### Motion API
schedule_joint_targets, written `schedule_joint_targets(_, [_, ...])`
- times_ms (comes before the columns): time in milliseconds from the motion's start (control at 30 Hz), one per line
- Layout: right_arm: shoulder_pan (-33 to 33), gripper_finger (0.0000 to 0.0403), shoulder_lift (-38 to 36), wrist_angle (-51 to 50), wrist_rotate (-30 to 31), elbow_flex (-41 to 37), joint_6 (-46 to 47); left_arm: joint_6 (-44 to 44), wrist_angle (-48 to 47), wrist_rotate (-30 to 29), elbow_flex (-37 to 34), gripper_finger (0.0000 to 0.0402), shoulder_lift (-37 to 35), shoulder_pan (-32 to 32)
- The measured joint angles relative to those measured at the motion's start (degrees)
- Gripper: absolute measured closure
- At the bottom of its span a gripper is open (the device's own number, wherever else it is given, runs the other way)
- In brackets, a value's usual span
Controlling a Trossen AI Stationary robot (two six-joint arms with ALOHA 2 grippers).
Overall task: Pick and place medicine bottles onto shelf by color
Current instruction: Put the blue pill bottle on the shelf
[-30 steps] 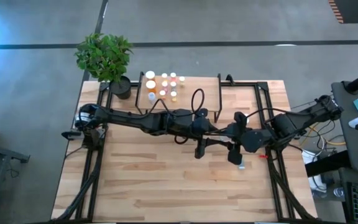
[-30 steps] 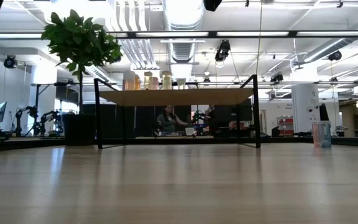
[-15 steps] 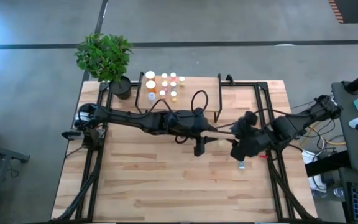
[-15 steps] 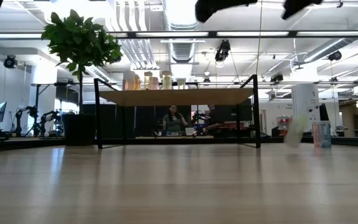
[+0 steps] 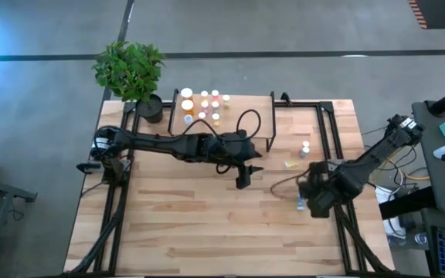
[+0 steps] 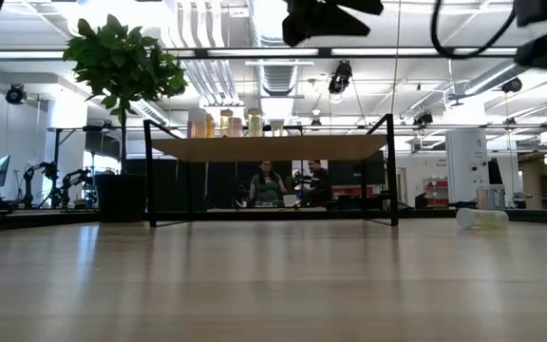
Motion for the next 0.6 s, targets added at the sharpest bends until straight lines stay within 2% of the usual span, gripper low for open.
schedule_joint_targets(133, [0.07,0.0188,2.91,6.08,-6.81,-4.22,-27.62,3.56,-0.01,-0.68,-0.07,0.0214,-1.85,-0.02])
schedule_joint_targets(167, [0.14,0.0189,3.60,7.36,-8.03,-5.09,-32.02,3.55,-0.15,-1.41,-0.23,0.0214,-2.29,-0.02])
schedule_joint_targets(433, [-0.77,0.0213,13.17,8.54,-9.53,-5.35,-33.92,3.25,-6.63,-2.25,-0.36,0.0214,-4.90,-0.04])
schedule_joint_targets(600, [-1.23,0.0229,19.22,8.19,-9.65,-4.66,-34.01,3.24,-6.99,-2.25,-0.59,0.0214,-4.88,-0.09])
